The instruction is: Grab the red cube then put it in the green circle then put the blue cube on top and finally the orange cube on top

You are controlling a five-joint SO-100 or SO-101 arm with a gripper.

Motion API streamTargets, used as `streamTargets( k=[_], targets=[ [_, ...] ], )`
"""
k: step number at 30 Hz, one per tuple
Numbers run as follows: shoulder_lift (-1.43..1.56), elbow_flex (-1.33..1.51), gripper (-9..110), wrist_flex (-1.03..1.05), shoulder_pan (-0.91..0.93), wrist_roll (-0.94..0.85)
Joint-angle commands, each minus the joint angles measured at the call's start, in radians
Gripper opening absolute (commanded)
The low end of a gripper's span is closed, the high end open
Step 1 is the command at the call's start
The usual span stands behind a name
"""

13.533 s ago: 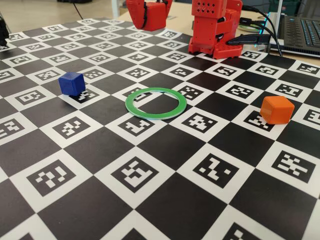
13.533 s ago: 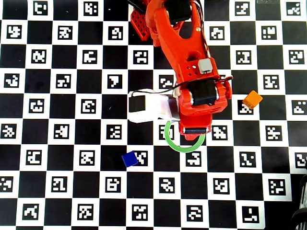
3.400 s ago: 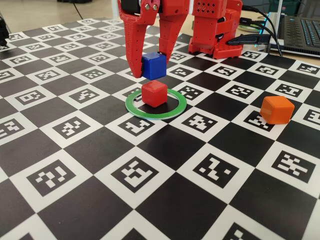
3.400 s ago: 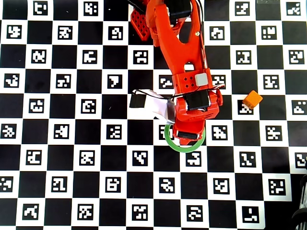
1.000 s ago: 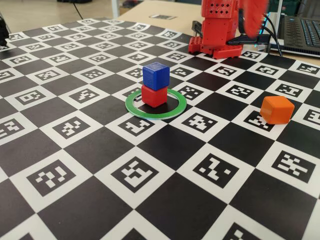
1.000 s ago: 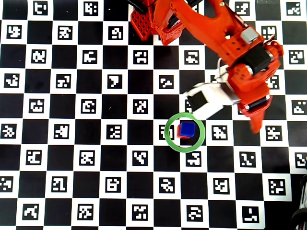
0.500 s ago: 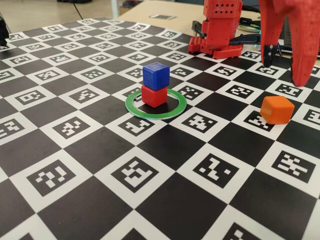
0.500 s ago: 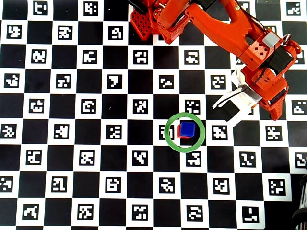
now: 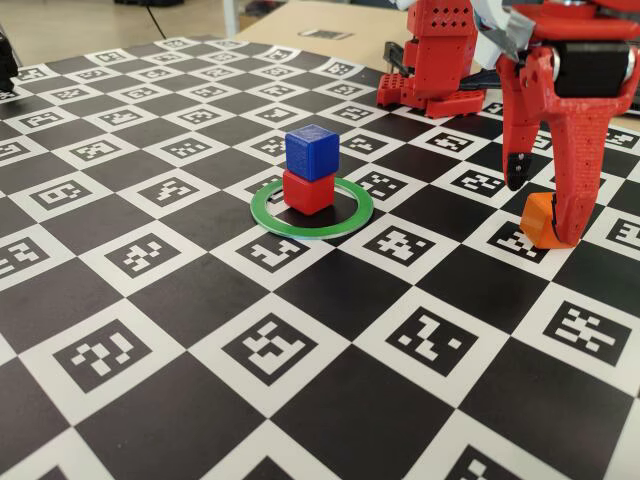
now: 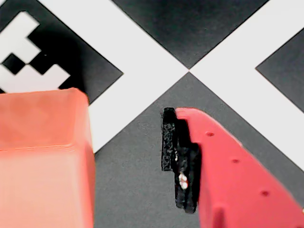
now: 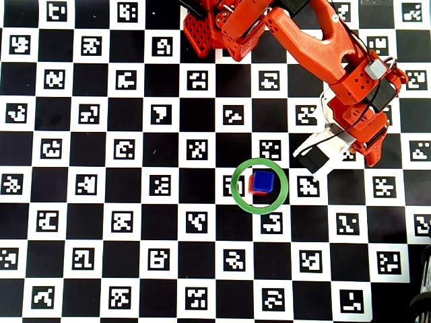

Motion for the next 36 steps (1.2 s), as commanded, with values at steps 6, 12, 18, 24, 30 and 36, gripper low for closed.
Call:
streamTargets(
  k=[6, 12, 18, 24, 30, 36],
  targets=[
    [0.021, -0.028, 44, -0.038, -0.051, 0.040],
    [0.005, -0.060, 44, -0.046, -0.055, 0.052],
    [-0.015, -0.091, 44, -0.052, -0.054, 0.069],
    [-0.032, -0.120, 44, -0.064, -0.046, 0.097],
    [-0.054, -0.150, 44, -0.064, -0.048, 0.104],
    [-0.058, -0.155, 39, -0.061, -0.049, 0.101]
  ],
)
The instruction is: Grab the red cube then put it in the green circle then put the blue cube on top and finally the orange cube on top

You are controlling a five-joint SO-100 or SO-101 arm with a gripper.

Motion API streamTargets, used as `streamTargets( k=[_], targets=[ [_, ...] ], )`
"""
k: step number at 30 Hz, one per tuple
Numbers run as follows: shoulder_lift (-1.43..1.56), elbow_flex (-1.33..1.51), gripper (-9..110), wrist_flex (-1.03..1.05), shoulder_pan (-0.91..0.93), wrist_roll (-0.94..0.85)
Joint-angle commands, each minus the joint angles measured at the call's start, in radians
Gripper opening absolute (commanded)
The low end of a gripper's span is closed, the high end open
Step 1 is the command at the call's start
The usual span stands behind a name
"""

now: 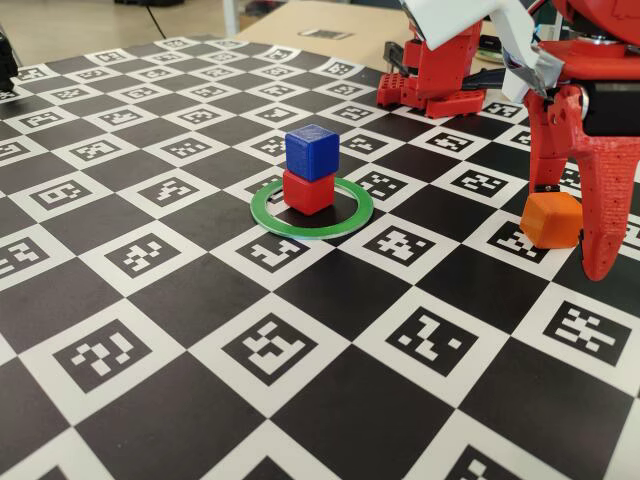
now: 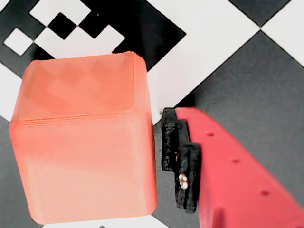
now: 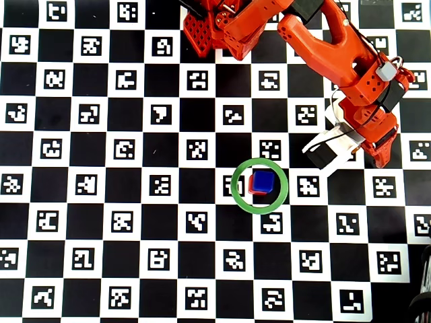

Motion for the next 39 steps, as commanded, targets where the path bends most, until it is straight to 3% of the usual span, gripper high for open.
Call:
streamTargets(
  k=[1, 16, 26, 39],
  targets=[
    [0.029, -0.086, 38, -0.003, -0.002, 0.002],
    [0.043, -0.123, 8, 0.058, 0.002, -0.015],
    [0.092, -0.446, 6, 0.362, 0.130, -0.098],
    [0.189, -0.606, 5, 0.630, 0.558, -0.078]
  ],
)
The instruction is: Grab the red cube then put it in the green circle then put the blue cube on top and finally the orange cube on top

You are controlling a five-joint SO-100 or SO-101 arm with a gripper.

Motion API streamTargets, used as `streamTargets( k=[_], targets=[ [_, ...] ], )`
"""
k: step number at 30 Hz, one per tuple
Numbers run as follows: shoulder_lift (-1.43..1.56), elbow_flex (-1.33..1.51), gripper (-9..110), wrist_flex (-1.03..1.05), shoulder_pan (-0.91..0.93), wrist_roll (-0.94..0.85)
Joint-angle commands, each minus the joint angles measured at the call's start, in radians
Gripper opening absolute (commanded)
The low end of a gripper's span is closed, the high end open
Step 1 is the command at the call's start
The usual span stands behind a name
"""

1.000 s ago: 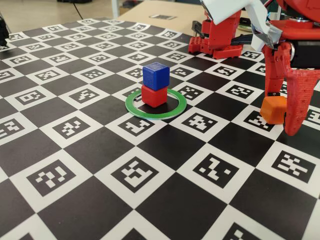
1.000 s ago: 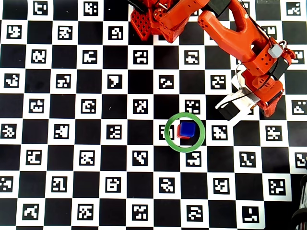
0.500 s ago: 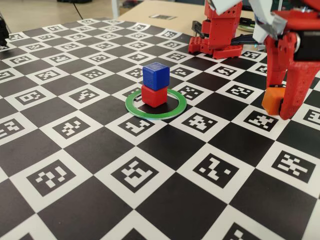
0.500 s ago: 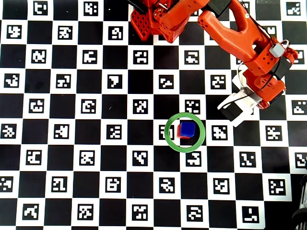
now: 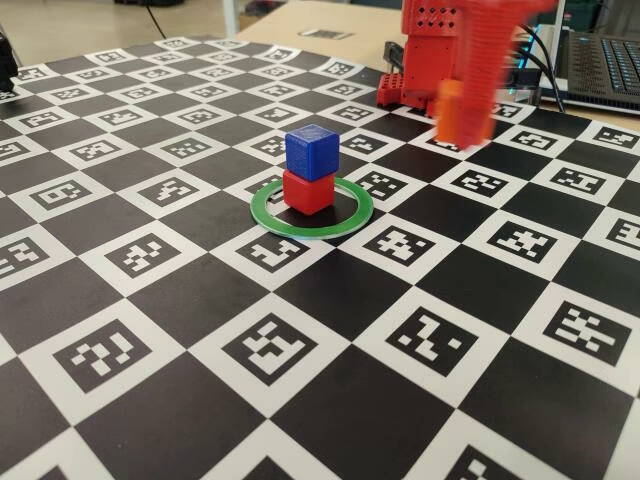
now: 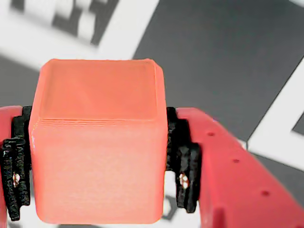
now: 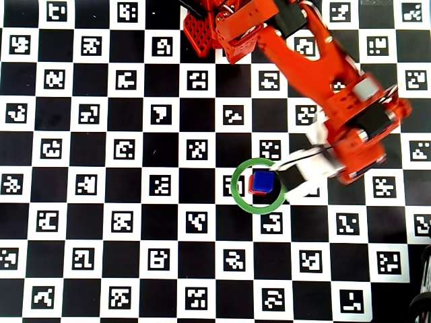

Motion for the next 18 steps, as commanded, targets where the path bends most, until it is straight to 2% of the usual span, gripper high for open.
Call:
streamTargets(
  k=[1, 8, 16, 18],
  targets=[
    [0.173, -0.098, 5, 0.049, 0.135, 0.023],
    [0.247, -0.078, 4, 0.095, 0.253, 0.130],
    [0.288, -0.003, 5, 0.087, 0.183, 0.353],
    [0.291, 0.025, 5, 0.069, 0.164, 0.362]
  ],
)
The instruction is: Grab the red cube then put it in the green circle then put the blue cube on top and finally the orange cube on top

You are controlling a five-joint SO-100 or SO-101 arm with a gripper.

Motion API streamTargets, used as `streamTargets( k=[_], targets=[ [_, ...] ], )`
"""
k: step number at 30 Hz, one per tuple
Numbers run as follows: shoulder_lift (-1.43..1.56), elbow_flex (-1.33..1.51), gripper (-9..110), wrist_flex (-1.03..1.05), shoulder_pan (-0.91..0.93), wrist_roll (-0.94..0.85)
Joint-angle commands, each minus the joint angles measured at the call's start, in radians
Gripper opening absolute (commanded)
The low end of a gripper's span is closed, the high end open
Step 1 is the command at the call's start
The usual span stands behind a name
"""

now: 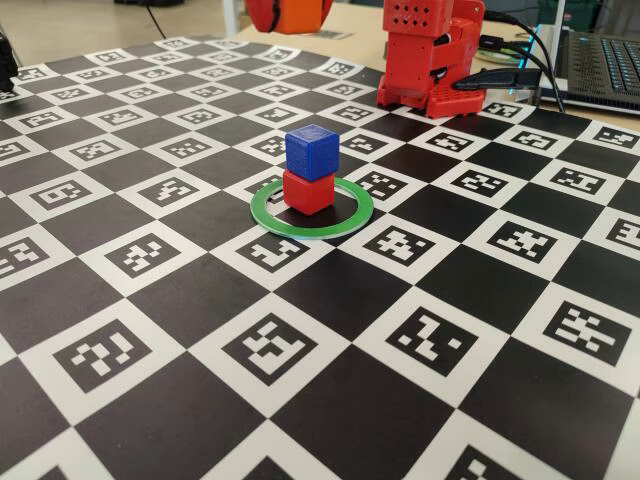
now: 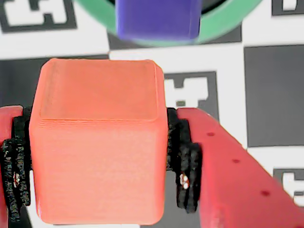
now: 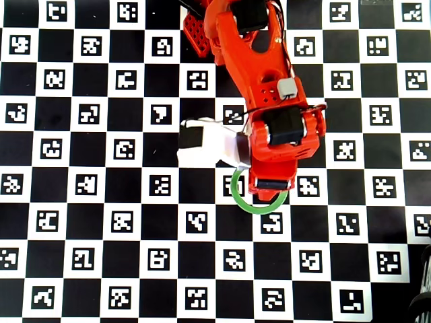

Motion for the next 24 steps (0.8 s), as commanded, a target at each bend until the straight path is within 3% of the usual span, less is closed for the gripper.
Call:
streamTargets(
  k=[1, 24],
  targets=[
    [0.101, 0.026, 5, -0.006, -0.034, 0.044],
    [0.074, 0.311, 5, -0.272, -0.008, 0.009]
  ],
)
